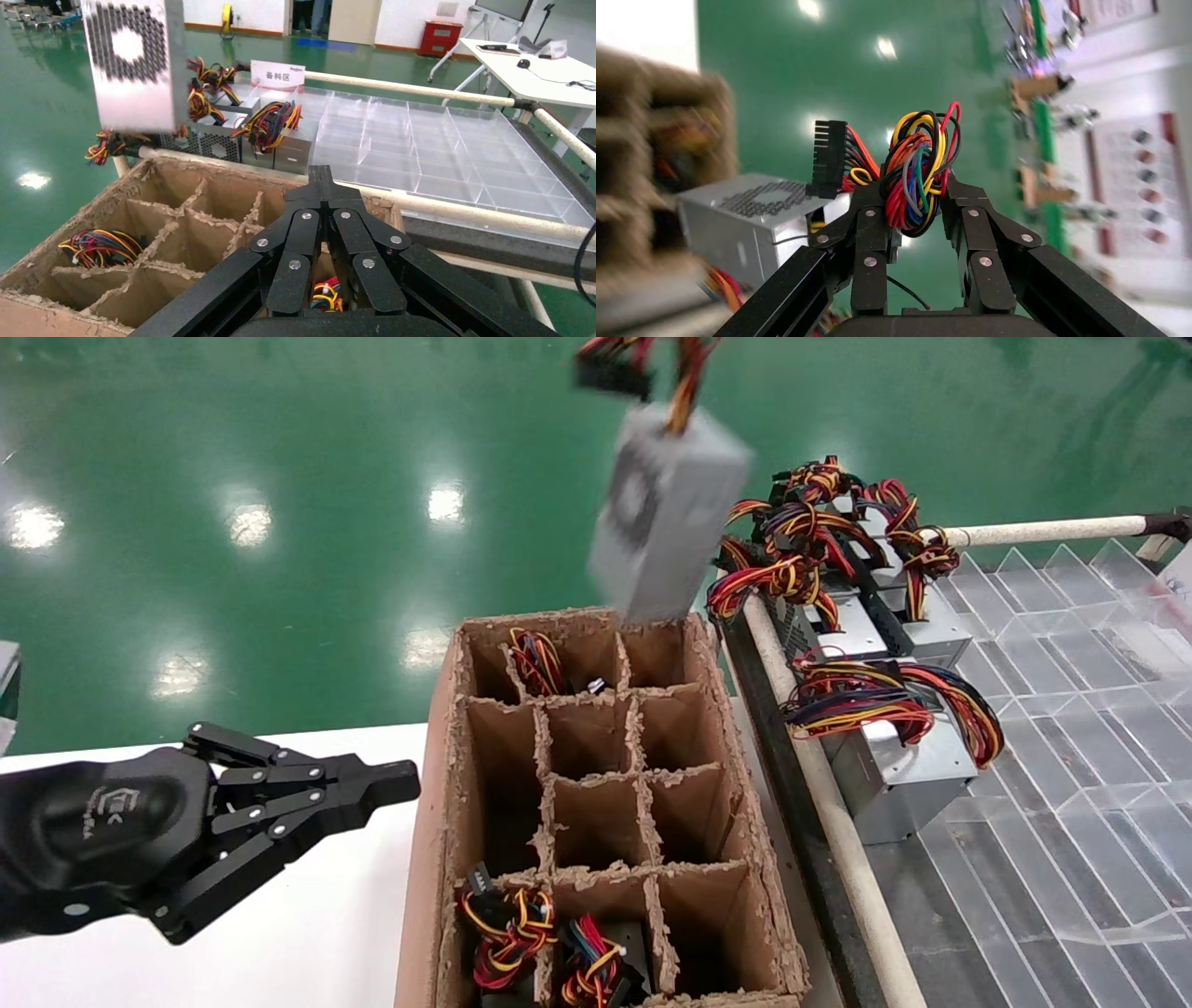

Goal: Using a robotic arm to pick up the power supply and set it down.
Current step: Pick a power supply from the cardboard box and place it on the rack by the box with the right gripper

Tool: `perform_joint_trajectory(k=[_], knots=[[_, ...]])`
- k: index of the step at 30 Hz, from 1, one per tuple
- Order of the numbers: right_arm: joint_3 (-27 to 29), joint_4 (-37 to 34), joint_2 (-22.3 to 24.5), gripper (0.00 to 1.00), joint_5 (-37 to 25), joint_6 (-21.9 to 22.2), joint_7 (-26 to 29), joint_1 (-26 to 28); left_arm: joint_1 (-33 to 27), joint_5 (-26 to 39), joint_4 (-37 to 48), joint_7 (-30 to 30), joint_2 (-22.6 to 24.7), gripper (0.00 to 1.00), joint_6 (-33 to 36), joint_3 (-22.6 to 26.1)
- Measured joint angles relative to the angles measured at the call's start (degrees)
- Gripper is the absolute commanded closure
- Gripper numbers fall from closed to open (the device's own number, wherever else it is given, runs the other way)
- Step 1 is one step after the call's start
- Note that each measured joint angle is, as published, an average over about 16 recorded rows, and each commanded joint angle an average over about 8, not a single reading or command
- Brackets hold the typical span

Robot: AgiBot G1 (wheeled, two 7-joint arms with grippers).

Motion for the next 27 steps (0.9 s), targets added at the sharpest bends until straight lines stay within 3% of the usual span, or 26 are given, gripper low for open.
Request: perform_joint_trajectory(k=[12,27], knots=[[-3.52,-0.42,0.73,1.00,-15.10,2.10,-4.16,6.11,0.00,0.00,0.00,0.00,0.00,1.00,0.00,0.00],[-5.90,-10.38,3.57,1.00,-27.47,8.42,-6.79,5.97,0.00,0.00,0.00,0.00,0.00,1.00,0.00,0.00]])
